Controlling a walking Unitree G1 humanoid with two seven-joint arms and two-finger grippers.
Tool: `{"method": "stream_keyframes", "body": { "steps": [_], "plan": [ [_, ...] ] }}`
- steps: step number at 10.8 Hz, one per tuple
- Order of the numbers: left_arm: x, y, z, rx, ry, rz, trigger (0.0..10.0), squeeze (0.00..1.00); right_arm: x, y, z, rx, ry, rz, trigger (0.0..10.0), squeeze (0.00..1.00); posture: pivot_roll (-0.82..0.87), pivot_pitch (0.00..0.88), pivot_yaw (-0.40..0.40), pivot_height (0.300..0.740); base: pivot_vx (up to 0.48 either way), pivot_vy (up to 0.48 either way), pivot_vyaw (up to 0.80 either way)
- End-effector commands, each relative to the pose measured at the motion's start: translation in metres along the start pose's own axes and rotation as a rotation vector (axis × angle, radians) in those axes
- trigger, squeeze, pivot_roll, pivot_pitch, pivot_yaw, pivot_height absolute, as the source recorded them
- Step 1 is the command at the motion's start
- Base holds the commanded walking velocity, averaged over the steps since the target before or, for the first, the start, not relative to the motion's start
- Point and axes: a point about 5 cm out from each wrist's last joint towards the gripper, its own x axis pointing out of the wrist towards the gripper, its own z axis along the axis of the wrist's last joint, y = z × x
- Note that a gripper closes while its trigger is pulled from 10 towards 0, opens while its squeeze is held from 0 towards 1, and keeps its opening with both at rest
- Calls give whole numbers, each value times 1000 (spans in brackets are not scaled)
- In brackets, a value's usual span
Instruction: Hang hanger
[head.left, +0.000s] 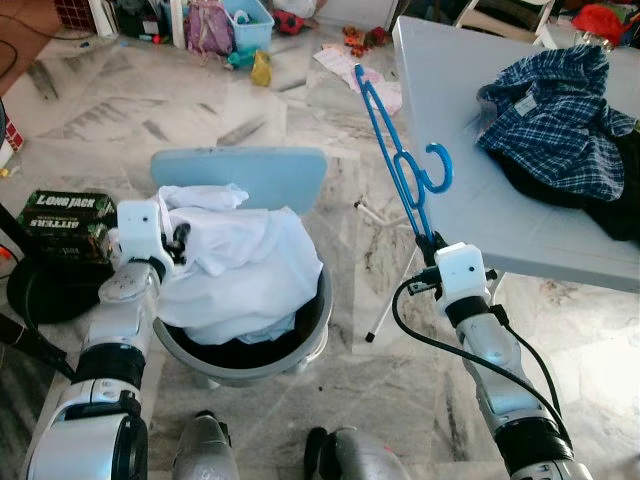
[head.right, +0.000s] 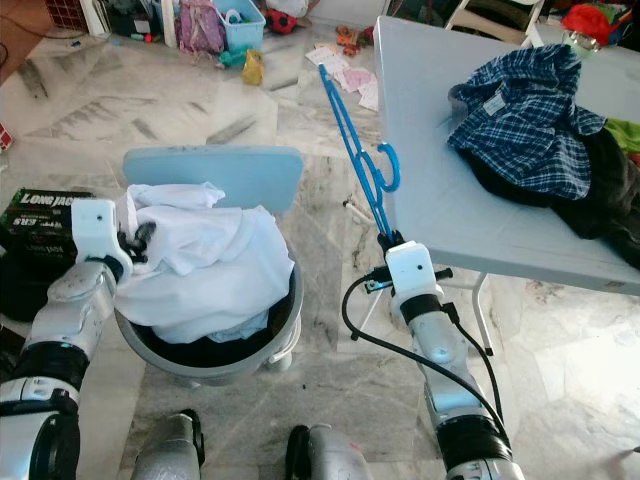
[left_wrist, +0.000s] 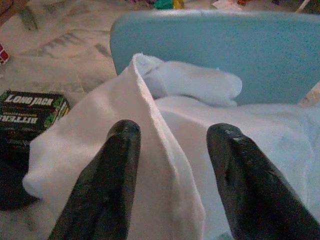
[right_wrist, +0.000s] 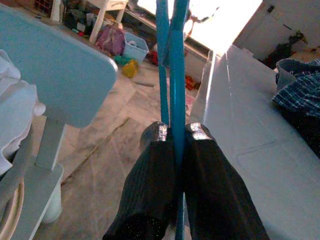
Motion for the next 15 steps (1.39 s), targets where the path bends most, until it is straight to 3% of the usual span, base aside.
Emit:
{"method": "stream_keyframes", "body": {
  "steps": [1, 5, 7, 9, 11, 12, 13, 14, 15],
  "plan": [
    [1, -5, -3, -6, 8, -17, 0, 0, -2, -7, 2, -17, 1, -13, 10000, 0, -23, 194, -169, 740, 0, 0, 0],
    [-5, -15, -45, -37, 166, -39, 0, 0, 0, -6, 5, -21, 2, 3, 10000, 0, -21, 190, -178, 740, 0, 0, 0],
    [-5, -23, -46, -49, 155, -70, 0, 0, 2, -7, 6, -23, 1, 1, 10000, 0, -22, 186, -178, 740, 0, 0, 0],
    [-7, -43, -46, -53, 144, -164, 0, 0, 3, -5, 6, -22, 2, 3, 10000, 0, -16, 180, -175, 740, 0, 0, 0],
    [-20, -74, -64, -23, 200, -316, 0, 0, 5, -4, 7, -23, 1, 6, 10000, 0, -10, 177, -176, 740, 0, 0, 0],
    [-25, -81, -70, -7, 222, -354, 0, 0, 6, -4, 7, -24, 0, 5, 10000, 0, -7, 176, -177, 740, 0, 0, 0],
    [-26, -80, -67, 31, 180, -328, 0, 0, 7, -4, 7, -26, 0, 3, 10000, 0, -5, 175, -176, 740, 0, 0, 0],
    [-23, -62, -41, 3, 1, -178, 10000, 0, 8, -4, 7, -26, -1, -1, 10000, 0, 1, 178, -170, 740, 0, 0, 0],
    [-25, -50, -30, -6, -74, -109, 10000, 1000, 7, -3, 7, -24, 1, -2, 10000, 0, 2, 178, -170, 740, 0, 0, 0]
  ]
}}
